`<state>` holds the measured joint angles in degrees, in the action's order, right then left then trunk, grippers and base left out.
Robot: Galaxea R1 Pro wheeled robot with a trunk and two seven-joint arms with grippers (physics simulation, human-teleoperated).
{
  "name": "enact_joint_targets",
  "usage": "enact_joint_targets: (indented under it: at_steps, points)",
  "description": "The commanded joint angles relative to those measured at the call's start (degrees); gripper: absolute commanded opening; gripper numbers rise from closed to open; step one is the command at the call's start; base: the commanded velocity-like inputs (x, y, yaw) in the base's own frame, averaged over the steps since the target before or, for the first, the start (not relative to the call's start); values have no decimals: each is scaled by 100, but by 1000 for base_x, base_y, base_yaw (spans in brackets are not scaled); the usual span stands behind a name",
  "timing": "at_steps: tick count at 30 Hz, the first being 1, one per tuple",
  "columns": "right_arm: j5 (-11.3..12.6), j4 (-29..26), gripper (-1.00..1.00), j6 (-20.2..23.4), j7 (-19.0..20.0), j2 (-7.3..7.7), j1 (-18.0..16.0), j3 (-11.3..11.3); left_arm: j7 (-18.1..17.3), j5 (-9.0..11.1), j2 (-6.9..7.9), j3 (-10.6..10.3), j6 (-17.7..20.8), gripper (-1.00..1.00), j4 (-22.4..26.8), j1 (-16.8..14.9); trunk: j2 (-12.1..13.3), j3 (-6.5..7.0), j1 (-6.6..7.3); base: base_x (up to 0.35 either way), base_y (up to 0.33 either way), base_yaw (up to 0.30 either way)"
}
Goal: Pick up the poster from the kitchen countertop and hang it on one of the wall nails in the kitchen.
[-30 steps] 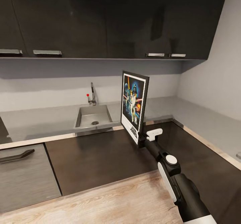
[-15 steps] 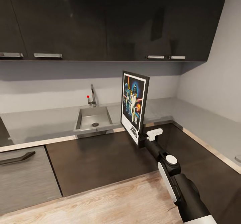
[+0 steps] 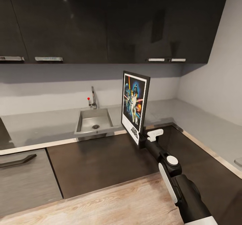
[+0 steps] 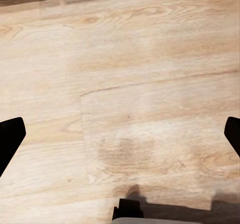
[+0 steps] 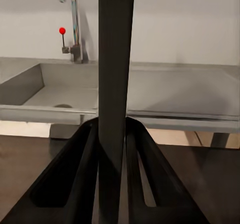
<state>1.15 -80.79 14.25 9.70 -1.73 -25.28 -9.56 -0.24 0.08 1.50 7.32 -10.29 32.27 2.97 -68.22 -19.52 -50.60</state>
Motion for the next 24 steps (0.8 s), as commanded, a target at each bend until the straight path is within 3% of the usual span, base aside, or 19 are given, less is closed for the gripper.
enact_joint_targets:
  at_steps: [1,24]
  points:
    - [20,-7,-100,34,31,-3,-4,6,-3,1,-1,6,-8,100,7,2,38,13,22,0,0,0]
    - [17,-7,-100,34,31,4,-4,7,-3,1,-1,6,-8,100,7,3,960,426,527,0,0,0]
